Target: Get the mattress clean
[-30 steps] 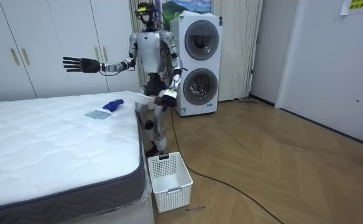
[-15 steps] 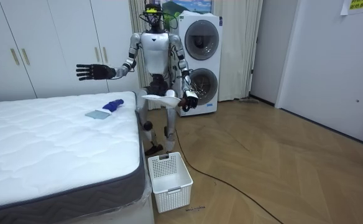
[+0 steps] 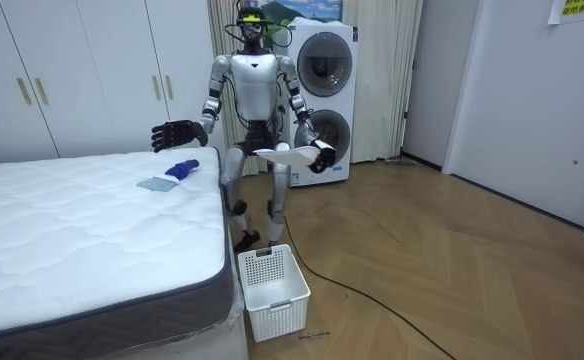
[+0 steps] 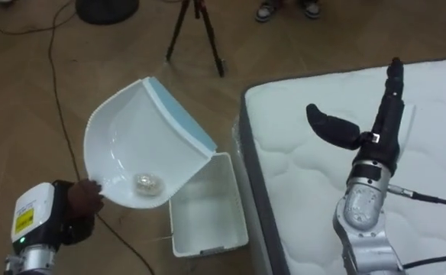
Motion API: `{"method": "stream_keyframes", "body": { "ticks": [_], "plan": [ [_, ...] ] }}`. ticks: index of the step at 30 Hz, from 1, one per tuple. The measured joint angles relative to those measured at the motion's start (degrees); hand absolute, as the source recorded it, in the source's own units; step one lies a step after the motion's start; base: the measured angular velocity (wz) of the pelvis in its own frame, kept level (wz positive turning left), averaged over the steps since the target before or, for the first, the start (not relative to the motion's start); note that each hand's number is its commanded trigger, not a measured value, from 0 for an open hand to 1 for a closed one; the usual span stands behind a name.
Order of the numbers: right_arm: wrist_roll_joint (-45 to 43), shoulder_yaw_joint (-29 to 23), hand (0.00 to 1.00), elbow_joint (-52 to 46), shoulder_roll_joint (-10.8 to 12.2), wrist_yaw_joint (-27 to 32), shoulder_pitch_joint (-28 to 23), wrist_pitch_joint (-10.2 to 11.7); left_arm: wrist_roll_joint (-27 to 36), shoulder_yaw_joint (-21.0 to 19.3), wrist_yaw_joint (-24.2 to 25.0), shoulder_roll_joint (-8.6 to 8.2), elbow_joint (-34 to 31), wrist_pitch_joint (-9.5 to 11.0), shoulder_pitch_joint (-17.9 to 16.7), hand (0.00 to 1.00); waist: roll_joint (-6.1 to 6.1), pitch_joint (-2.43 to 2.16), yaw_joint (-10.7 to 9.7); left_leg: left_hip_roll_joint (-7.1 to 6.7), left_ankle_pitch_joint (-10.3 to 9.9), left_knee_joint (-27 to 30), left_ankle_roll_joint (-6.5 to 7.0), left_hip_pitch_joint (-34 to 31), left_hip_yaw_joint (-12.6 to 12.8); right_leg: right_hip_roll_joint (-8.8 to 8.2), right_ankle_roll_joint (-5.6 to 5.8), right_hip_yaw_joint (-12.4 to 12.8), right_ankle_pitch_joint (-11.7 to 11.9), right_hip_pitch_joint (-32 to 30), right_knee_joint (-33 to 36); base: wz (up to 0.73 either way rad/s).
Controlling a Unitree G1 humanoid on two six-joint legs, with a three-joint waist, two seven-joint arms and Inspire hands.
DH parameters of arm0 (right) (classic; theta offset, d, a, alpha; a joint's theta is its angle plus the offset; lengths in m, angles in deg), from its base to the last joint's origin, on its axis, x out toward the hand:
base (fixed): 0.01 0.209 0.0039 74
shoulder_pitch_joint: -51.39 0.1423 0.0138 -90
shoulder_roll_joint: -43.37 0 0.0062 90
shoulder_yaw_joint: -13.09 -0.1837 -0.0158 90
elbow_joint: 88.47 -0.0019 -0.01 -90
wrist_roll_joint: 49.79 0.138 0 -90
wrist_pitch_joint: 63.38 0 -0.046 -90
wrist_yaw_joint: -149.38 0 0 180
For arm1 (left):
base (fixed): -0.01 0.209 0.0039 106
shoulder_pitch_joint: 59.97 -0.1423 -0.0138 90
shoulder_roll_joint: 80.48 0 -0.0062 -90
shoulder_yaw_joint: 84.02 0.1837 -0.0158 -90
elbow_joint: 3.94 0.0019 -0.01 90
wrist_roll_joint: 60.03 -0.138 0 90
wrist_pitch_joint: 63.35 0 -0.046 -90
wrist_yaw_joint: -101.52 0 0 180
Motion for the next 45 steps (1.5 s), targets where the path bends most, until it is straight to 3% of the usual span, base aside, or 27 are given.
{"method": "stream_keyframes", "body": {
  "ticks": [2, 3, 4, 5, 6, 7, 8, 9, 10, 11, 12, 13, 14, 15, 16, 17, 19, 20, 22, 25, 29, 34, 41, 45],
  "plan": [
    [0.01, 0.05, 0.0, 2.15, -0.23, -0.01, 0.93, -0.05, -0.01, -0.05, -0.13, -0.16, 1.07, 0.12, 0.21, 1.0, 0.13, 0.08, 0.57, -1.13, -0.48, 0.06, 0.49, -0.15, -0.54, -0.92, -0.9, 4.71, 0.34, -3.62, 6.24, -0.23],
    [-0.07, 0.07, 0.0, 3.1, -0.17, -0.07, 1.39, -0.1, 0.0, -0.18, -0.18, 0.12, 1.43, 0.13, 0.25, 1.0, 0.48, 0.2, 0.45, -2.25, -0.23, 0.08, 0.98, -0.46, -2.84, -0.09, -3.24, 8.15, 0.75, -6.52, 11.78, -0.27],
    [-0.14, 0.16, 0.0, 4.48, 0.06, -0.52, 1.27, -0.13, 0.11, -0.36, -0.2, 0.72, 2.1, 0.12, 0.48, 1.0, 0.92, 0.29, -0.43, -2.49, -0.15, 0.0, 1.01, -0.43, -5.3, 2.46, -4.71, 10.43, -0.04, -8.68, 14.49, -0.18],
    [-0.12, 0.12, 0.0, 5.1, 0.05, -0.63, 0.96, -0.2, 0.13, -0.37, -0.24, 1.04, 2.13, 0.12, 0.61, 1.0, 1.15, 0.39, -0.86, -2.49, -0.05, -0.12, 0.92, -0.29, -6.62, 3.98, -4.82, 10.94, -0.1, -9.57, 14.64, 0.05],
    [-0.07, 0.11, 0.0, 6.44, 0.15, -0.6, 0.88, -0.31, 0.15, -0.38, -0.51, 1.61, 2.59, 0.18, 1.1, 1.0, 1.67, 0.83, -2.07, -2.75, 0.61, -0.5, 0.58, 0.04, -10.16, 7.41, -4.82, 12.78, -0.1, -11.58, 13.04, 0.3],
    [-0.07, 0.08, 0.0, 7.29, 0.35, -0.44, 0.94, -0.67, 0.16, -0.25, -0.53, 1.88, 3.87, 0.33, 2.24, 1.0, 2.05, 1.09, -3.61, -3.69, 1.37, -1.5, -0.26, 0.46, -14.72, 9.78, -4.9, 14.24, -0.03, -13.58, 9.22, 0.39],
    [-0.07, 0.07, 0.0, 7.64, 0.45, -0.26, 0.98, -0.75, 0.12, -0.21, -0.53, 1.88, 4.65, 0.38, 2.99, 1.0, 2.14, 1.13, -4.43, -4.35, 2.06, -2.37, -0.73, 0.78, -17.18, 10.69, -5.17, 15.1, 0.2, -14.65, 6.78, 0.51],
    [-0.18, 0.1, 0.0, 8.6, 0.74, 0.21, 1.08, -0.78, 0.09, -0.02, -0.5, 1.88, 6.47, 0.54, 4.86, 1.0, 2.2, 1.24, -5.55, -5.79, 4.55, -4.85, -3.26, 1.93, -22.63, 12.8, -5.82, 17.03, 1.24, -16.42, 0.73, 0.55],
    [-0.46, 0.15, 0.0, 9.34, 1.28, 0.36, 1.06, -1.17, 0.09, 0.08, -0.5, 1.88, 8.69, 0.79, 6.74, 1.0, 1.28, 1.15, -6.8, -6.82, 7.38, -9.11, -7.51, 3.87, -27.9, 14.48, -6.64, 20.18, 3.52, -17.22, -6.75, 0.63],
    [-0.95, 0.23, 0.0, 9.24, 1.58, 0.72, 1.07, -1.44, 0.17, 0.34, -0.55, 2.06, 9.94, 0.91, 7.92, 1.0, 0.23, 1.25, -7.8, -6.18, 7.49, -9.78, -9.37, 3.74, -26.43, 13.81, -6.98, 21.11, 5.12, -17.16, -10.05, 0.9],
    [-1.8, -0.03, 0.0, 8.7, 1.94, 1.89, 1.5, -1.35, 0.4, 1.36, -0.5, 2.97, 11.81, 1.85, 11.02, 1.0, 0.05, 2.16, -8.67, 1.19, 1.24, -1.54, -6.14, -0.62, -11.66, 13.12, -4.26, 21.6, 7.13, -17.73, -11.28, 0.99],
    [-1.75, 0.13, 0.0, 8.66, 2.25, 3.3, 2.38, -1.37, 0.48, 3.0, -0.52, 3.91, 13.07, 2.07, 13.52, 1.0, 0.27, 2.32, -8.7, 4.4, -3.5, 5.36, -4.61, -5.68, -4.26, 13.07, -3.81, 21.13, 7.46, -19.7, -8.26, 0.83],
    [-1.66, 0.28, 0.0, 8.83, 2.61, 3.4, 2.88, -1.41, 0.53, 3.73, -0.52, 4.33, 13.14, 1.91, 14.21, 1.0, -0.61, 2.11, -8.11, 3.66, -4.07, 6.85, -3.79, -6.96, -4.13, 12.49, -4.27, 21.36, 7.75, -20.42, -7.13, 0.42],
    [-1.8, 1.37, 0.0, 9.05, 2.48, 3.23, 4.19, -1.42, 0.58, 4.94, -0.56, 4.29, 13.19, 1.1, 14.21, 1.0, -1.42, 1.77, -7.41, 2.42, -4.32, 7.37, -3.43, -8.35, -4.4, 11.04, -5.29, 21.06, 9.82, -21.57, -5.69, 0.34],
    [-1.88, 1.62, 0.0, 9.51, 2.18, 3.25, 5.03, -1.36, 0.38, 6.86, -0.53, 3.57, 13.28, 0.28, 13.84, 1.0, -0.21, 2.06, -7.13, 1.89, -4.07, 6.44, -3.87, -8.44, -5.26, 10.77, -5.19, 21.06, 9.64, -21.57, -5.43, 0.41],
    [-1.89, 1.69, 0.0, 10.0, 2.18, 3.33, 5.31, -1.34, 0.07, 7.84, -0.53, 3.5, 13.33, 0.05, 13.68, 1.0, 0.11, 2.11, -6.77, 1.61, -3.66, 5.85, -4.34, -8.22, -5.22, 10.49, -5.14, 21.15, 9.22, -21.46, -5.55, 0.46],
    [-1.92, 2.99, 0.0, 11.79, 1.93, 3.36, 6.67, -1.34, -0.03, 9.13, -0.54, 3.44, 14.23, -0.08, 13.63, 1.0, 2.11, 2.02, -5.12, 1.49, -2.36, 3.8, -2.66, -7.84, -4.74, 10.06, -5.28, 20.43, 8.45, -21.2, -5.77, 0.31],
    [-1.94, 3.5, 0.0, 11.86, 1.93, 3.35, 6.8, -1.34, -0.03, 9.04, -0.56, 3.49, 14.49, -0.17, 13.73, 1.0, 2.41, 1.99, -4.93, 1.46, -2.02, 3.2, -2.21, -7.8, -4.37, 9.84, -5.34, 20.09, 8.26, -21.21, -5.79, 0.41],
    [-1.81, 5.05, 0.0, 12.71, 1.92, 2.92, 6.87, -1.33, -0.02, 8.84, -0.58, 3.6, 15.41, -0.64, 15.15, 1.0, 2.5, 2.01, -4.95, 2.76, -0.93, 0.74, -1.27, -7.71, 1.39, 8.34, -5.16, 18.44, 7.29, -21.39, -5.49, 0.52],
    [-0.95, 6.96, 0.0, 15.57, 1.98, 0.64, 8.89, -1.33, 0.06, 10.38, -0.5, 4.51, 18.24, -0.73, 17.42, 1.0, 1.75, 2.12, -4.92, 2.65, -0.8, 0.7, -0.59, -8.96, 3.19, 7.63, -4.72, 19.95, 6.61, -23.6, -3.68, 0.19],
    [-1.19, 7.66, 0.0, 16.69, 1.98, -0.92, 9.71, -1.34, -0.04, 12.8, -0.23, 7.02, 19.51, -2.41, 18.04, 1.0, 0.99, 2.26, -6.33, 2.25, -0.75, 1.01, -0.2, -10.17, 3.08, 7.35, -4.36, 21.34, 6.62, -25.35, -2.71, 0.04],
    [-1.89, 7.65, 0.0, 17.57, 1.96, -1.21, 9.85, -1.34, -0.16, 14.59, 0.47, 9.67, 19.62, -4.25, 20.17, 1.0, 1.05, 2.23, -8.11, 2.18, -0.65, 1.78, -0.02, -13.12, 2.7, 7.45, -4.27, 21.51, 6.68, -28.0, -2.25, 0.02],
    [-1.88, 9.63, 0.0, 18.43, 1.9, -1.36, 9.79, -1.6, -2.47, 19.12, 4.21, 10.47, 19.45, -7.58, 23.83, 1.0, 1.69, 2.32, -9.43, 2.0, -0.56, 2.85, 0.12, -15.99, 2.66, 7.09, -4.28, 21.6, 6.65, -30.78, -1.0, 0.01],
    [-1.9, 10.19, 0.0, 18.24, 1.82, -2.89, 9.74, -3.69, -3.85, 22.42, 8.1, 11.09, 17.55, -10.05, 25.03, 1.0, 2.63, 2.28, -10.85, 1.28, -0.34, 3.9, 0.44, -18.66, 2.42, 6.1, -4.11, 21.42, 6.28, -33.67, 0.96, 0.08]
  ]
}}
